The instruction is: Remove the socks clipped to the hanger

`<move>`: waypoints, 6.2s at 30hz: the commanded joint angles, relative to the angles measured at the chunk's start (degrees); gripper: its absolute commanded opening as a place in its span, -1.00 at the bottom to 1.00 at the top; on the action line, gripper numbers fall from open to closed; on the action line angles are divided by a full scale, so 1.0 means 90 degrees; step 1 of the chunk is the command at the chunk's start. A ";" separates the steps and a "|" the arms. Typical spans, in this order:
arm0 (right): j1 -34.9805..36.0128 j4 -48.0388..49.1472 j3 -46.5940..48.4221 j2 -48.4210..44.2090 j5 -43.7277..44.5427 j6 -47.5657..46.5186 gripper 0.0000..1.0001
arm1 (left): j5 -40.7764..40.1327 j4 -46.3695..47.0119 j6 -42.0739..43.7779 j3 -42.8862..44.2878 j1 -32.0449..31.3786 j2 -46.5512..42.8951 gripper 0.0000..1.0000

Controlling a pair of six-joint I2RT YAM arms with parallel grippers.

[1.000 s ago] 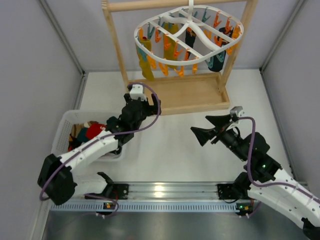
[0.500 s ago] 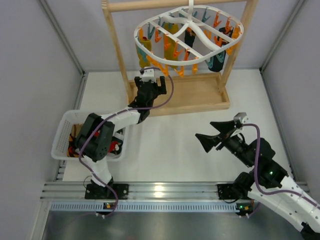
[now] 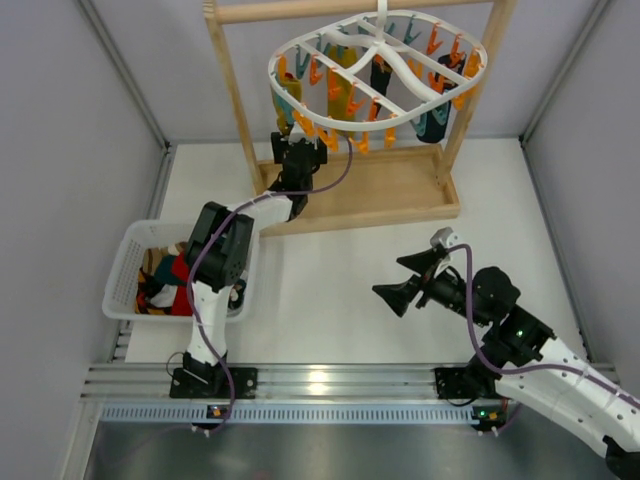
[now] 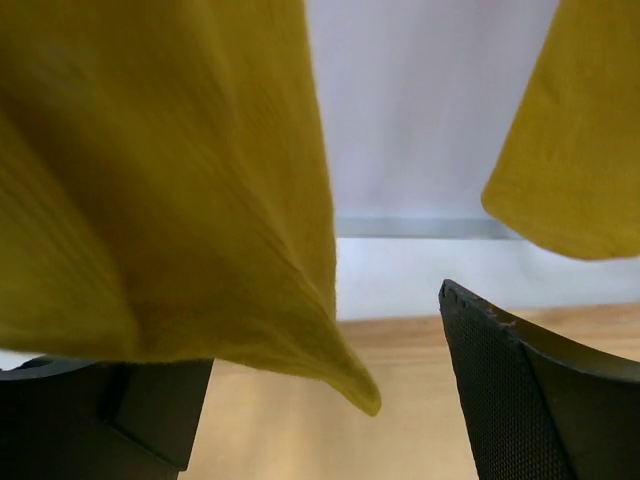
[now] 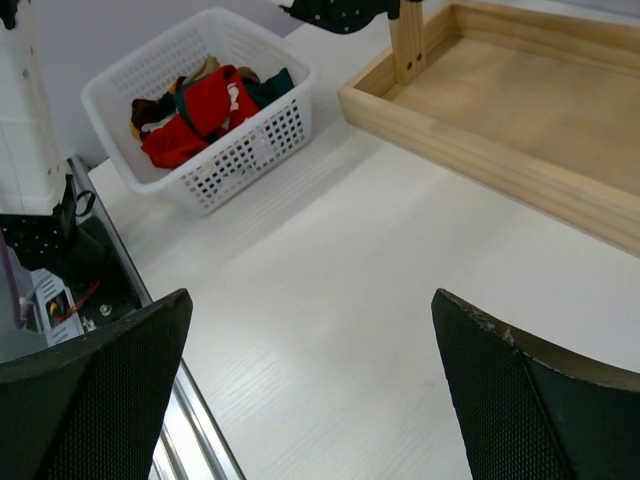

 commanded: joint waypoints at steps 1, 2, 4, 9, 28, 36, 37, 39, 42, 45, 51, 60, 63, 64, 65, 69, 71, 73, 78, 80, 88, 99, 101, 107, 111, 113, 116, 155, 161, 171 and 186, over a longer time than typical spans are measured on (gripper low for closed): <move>-0.0084 0.0609 -0.0046 0.0185 -0.0248 -0.0151 0.99 | -0.0063 0.0589 0.0260 0.0429 0.0064 0.0088 0.81; -0.0075 0.0648 -0.0046 0.0234 -0.0248 -0.0142 0.99 | -0.0072 0.0609 0.0231 0.0439 0.0064 0.0098 0.72; -0.0084 0.0687 -0.0036 0.0283 -0.0277 -0.0151 0.99 | -0.0092 0.0619 0.0192 0.0420 0.0064 0.0059 0.26; -0.0084 0.0678 -0.0046 0.0244 -0.0287 -0.0122 0.99 | -0.0228 0.0648 0.0026 -0.0098 -0.0043 -0.0322 -0.45; -0.0084 -0.0191 -0.0095 -0.1054 -0.0219 0.0454 0.99 | -0.2201 0.0638 0.0035 -0.2254 -0.1566 -0.2372 -1.00; -0.0084 -0.0709 0.0071 -0.1523 -0.0082 0.0610 0.99 | -0.2621 0.0628 -0.0082 -0.3086 -0.2025 -0.3202 -1.00; -0.0075 -0.0738 0.0081 -0.1562 -0.0072 0.0630 0.99 | -0.2650 0.0638 -0.0053 -0.3164 -0.2094 -0.3242 -1.00; -0.0084 -0.0835 0.0120 -0.1699 0.0054 0.0698 0.99 | -0.2757 0.0638 0.0201 -0.3232 -0.2317 -0.3339 -1.00; -0.0084 -0.1079 0.0266 -0.1767 0.0317 0.0708 0.99 | -0.2884 0.0638 0.0386 -0.3252 -0.2610 -0.3379 -1.00; -0.0075 -0.1411 0.0481 -0.1797 0.0601 0.0727 0.99 | -0.3119 0.0638 0.0611 -0.3223 -0.2904 -0.3350 -1.00; -0.0084 -0.1793 0.0774 -0.1953 0.0817 0.0737 0.99 | -0.3324 0.0628 0.0845 -0.2940 -0.3344 -0.3067 -1.00; -0.0084 -0.2340 0.1008 -0.2373 0.1070 0.0796 0.99 | -0.3519 0.0628 0.1314 -0.2033 -0.4086 -0.2452 -1.00; -0.0075 -0.2496 0.1086 -0.2480 0.1187 0.0796 0.99 | -0.3520 0.0628 0.1529 -0.1739 -0.4311 -0.2217 -1.00; -0.0084 -0.2535 0.1116 -0.2510 0.1217 0.0796 0.99 | -0.3549 0.0628 0.1578 -0.1574 -0.4359 -0.2082 -1.00; -0.0075 -0.2574 0.1164 -0.2529 0.1256 0.0805 0.99 | -0.3568 0.0628 0.1607 -0.1505 -0.4437 -0.2032 -1.00; -0.0084 -0.2798 0.1320 -0.2627 0.1577 0.0806 0.99 | -0.3569 0.0619 0.1793 -0.1153 -0.4584 -0.1749 -1.00; -0.0084 -0.2964 0.1428 -0.2685 0.1754 0.0815 0.99 | -0.3462 0.0619 0.1813 -0.0968 -0.4652 -0.1612 -1.00; -0.0084 -0.3072 0.1535 -0.2744 0.1969 0.0815 0.99 | -0.3403 0.0619 0.1842 -0.0773 -0.4682 -0.1505 -1.00; -0.0084 -0.3501 0.1887 -0.2851 0.2320 0.0767 0.99 | -0.3159 0.0609 0.1881 -0.0236 -0.4750 -0.1076 -0.95; -0.0084 -0.3667 0.2023 -0.2871 0.2418 0.0737 0.99 | -0.3052 0.0609 0.1920 -0.0079 -0.4750 -0.0851 -0.94; -0.0084 -0.4117 0.2590 -0.2667 0.2702 0.0513 0.99 | -0.2680 0.0609 0.2135 0.0868 -0.4760 -0.0050 -0.93; -0.0084 -0.4547 0.3430 -0.1808 0.2907 0.0308 0.98 | -0.2211 0.0619 0.2457 0.2243 -0.4838 0.0868 -0.88; -0.0084 -0.4586 0.3577 -0.1700 0.2994 0.0308 0.98 | -0.2095 0.0619 0.2515 0.2430 -0.4858 0.1005 -0.88; -0.0075 -0.4849 0.4152 -0.1163 0.3229 0.0239 0.97 | -0.1977 0.0619 0.2818 0.3328 -0.4995 0.1581 -0.88; -0.0075 -0.5035 0.4563 -0.0617 0.3346 0.0161 0.97 | -0.1889 0.0619 0.2809 0.3622 -0.5043 0.1787 -0.87; -0.0075 -0.5094 0.4748 -0.0440 0.3433 0.0142 0.97 | -0.1821 0.0619 0.2712 0.3700 -0.5063 0.1855 -0.86; -0.0075 -0.5143 0.5012 -0.0011 0.3376 0.0005 0.97 | -0.1655 0.0619 0.2546 0.3740 -0.5073 0.1875 -0.84; 0.0892 -0.4852 0.9759 0.6601 0.7534 -0.2777 0.06 | -0.0854 0.0628 0.2457 0.3603 -0.5082 0.1787 -0.88; 0.0931 -0.4265 0.9457 0.6719 0.7975 -0.3266 0.04 | -0.0863 0.0628 0.2389 0.3535 -0.5083 0.1699 -0.88; 0.0941 -0.2773 0.8267 0.6290 0.7985 -0.3637 -0.02 | -0.0912 0.0628 0.2039 0.3369 -0.5083 0.1504 -0.88; 0.0824 -0.0593 0.7210 0.6006 0.8453 -0.4956 -0.03 | -0.0776 0.0628 0.1706 0.2871 -0.5092 0.1123 -0.90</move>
